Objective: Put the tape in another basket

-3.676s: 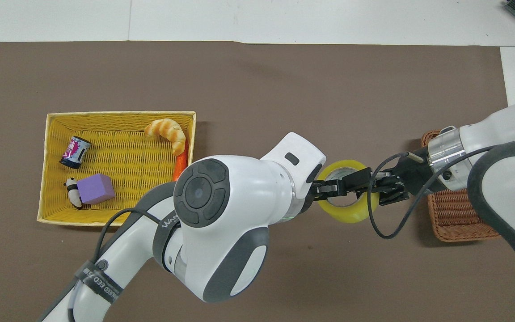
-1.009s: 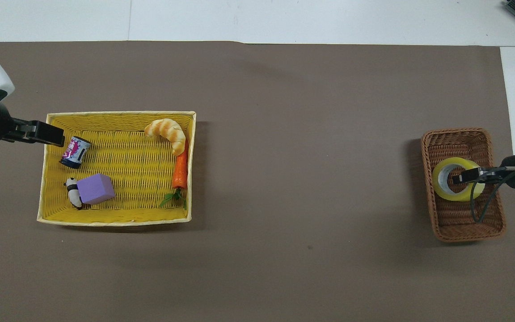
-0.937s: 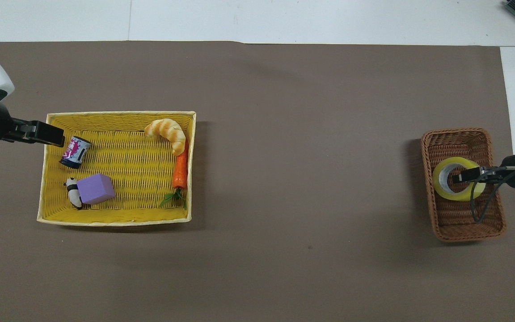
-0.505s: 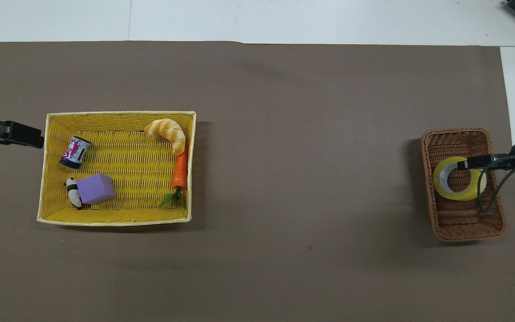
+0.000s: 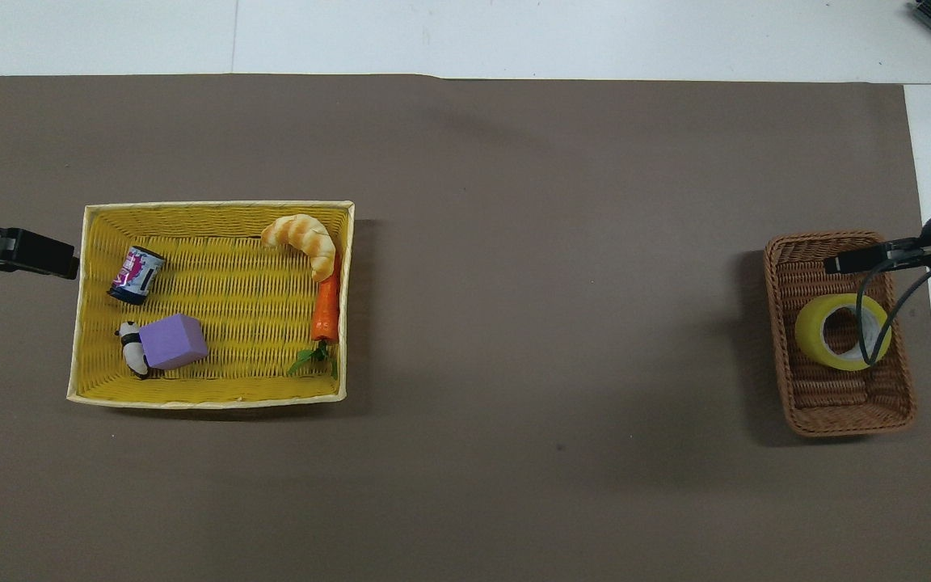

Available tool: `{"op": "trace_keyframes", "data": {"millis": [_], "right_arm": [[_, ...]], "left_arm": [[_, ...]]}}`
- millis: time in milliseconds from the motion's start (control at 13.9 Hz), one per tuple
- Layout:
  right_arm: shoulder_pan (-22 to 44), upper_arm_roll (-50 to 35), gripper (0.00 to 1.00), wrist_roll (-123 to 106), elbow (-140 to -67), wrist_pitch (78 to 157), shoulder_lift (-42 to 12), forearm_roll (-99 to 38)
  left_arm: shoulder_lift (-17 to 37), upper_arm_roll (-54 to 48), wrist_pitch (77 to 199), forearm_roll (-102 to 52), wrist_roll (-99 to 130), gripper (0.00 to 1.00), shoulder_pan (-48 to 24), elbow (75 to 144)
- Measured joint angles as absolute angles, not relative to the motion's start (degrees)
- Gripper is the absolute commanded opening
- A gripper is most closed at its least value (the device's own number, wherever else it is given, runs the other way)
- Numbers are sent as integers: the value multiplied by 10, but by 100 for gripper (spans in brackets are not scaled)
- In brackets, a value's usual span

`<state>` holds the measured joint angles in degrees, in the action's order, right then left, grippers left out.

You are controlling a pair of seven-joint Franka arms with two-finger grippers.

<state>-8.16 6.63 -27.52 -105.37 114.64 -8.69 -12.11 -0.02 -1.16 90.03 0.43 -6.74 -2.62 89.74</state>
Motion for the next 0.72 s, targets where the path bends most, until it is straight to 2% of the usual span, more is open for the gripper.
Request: {"op": "trace_keyframes", "data": {"millis": [144,432,721], "right_arm": [[-58,66,100,-229,-1041,1142,-81,-82],[20,63,100,-34,-1022,1070,-38,-14],[38,63,100,47,-1016,1007,7,-10]], "left_arm": [[-8,-11,899,4,-67,100,-27,897],[-10,-9,898,4,-67,100,-27,897],[-10,5,898,4,-67,100,-26,897]]}}
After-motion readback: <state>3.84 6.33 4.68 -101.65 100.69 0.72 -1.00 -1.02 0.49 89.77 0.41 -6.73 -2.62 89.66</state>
